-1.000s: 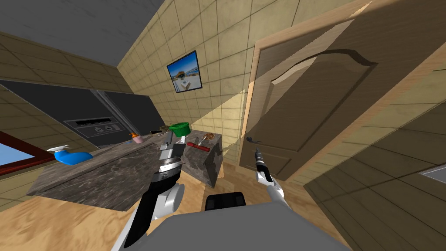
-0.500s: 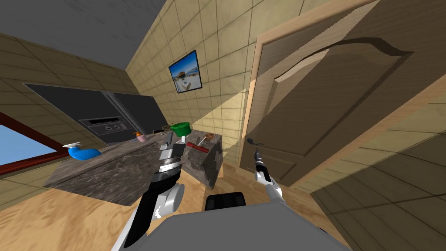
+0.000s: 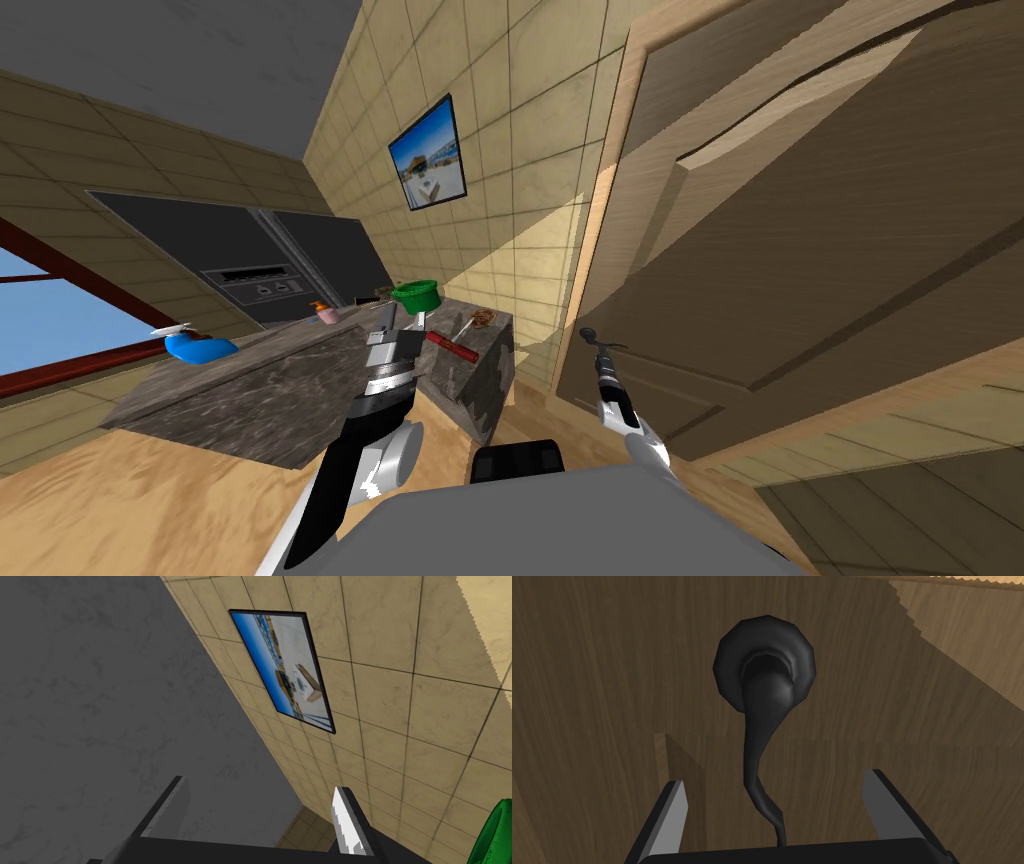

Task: Pull the door open

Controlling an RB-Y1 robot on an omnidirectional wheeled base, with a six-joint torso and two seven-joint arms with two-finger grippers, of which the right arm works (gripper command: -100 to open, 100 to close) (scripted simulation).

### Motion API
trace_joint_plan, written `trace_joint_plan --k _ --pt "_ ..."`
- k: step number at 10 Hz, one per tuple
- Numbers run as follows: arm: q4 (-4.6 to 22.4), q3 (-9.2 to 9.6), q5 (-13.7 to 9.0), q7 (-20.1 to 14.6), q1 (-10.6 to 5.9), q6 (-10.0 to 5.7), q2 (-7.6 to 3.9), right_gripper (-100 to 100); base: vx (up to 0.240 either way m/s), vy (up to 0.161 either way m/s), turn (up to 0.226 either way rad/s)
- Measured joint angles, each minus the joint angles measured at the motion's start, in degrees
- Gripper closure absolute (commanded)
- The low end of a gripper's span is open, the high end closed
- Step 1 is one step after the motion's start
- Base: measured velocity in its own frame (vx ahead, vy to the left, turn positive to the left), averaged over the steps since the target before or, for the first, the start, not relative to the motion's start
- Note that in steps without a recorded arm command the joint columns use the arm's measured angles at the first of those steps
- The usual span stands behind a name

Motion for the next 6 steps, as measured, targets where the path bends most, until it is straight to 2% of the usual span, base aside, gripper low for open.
trace_joint_plan --k 2,4,6 --pt "3.1 -0.30 -0.5 -2.0 -0.19 -1.42 -2.55 -100 0.026 -0.038 0.109" --pt "1.7 -0.46 -0.6 -2.3 0.87 -0.96 -2.61 -100 0.006 -0.009 0.026" --pt "1.9 -0.50 -0.7 -2.6 0.92 -1.09 -2.89 -100 -0.002 0.003 -0.008"
